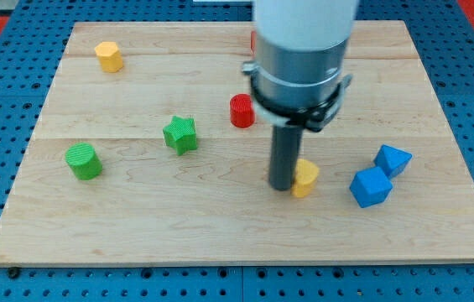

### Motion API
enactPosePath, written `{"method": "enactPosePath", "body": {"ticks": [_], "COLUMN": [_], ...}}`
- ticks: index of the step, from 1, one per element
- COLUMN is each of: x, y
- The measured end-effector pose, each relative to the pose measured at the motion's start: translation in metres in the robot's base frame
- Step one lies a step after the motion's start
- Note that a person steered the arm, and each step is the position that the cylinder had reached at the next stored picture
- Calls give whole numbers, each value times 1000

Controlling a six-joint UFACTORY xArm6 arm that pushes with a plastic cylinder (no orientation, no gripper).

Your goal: Push the green circle into the left side of the yellow heart

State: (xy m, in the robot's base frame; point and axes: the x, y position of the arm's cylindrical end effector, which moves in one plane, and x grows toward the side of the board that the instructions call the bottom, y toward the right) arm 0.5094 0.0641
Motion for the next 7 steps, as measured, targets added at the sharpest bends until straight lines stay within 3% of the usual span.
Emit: {"method": "enactPosePath", "body": {"ticks": [1, 3, 4, 6, 7], "x": [22, 27, 27, 53, 62], "y": [-90, -176, -196, -172, -224]}}
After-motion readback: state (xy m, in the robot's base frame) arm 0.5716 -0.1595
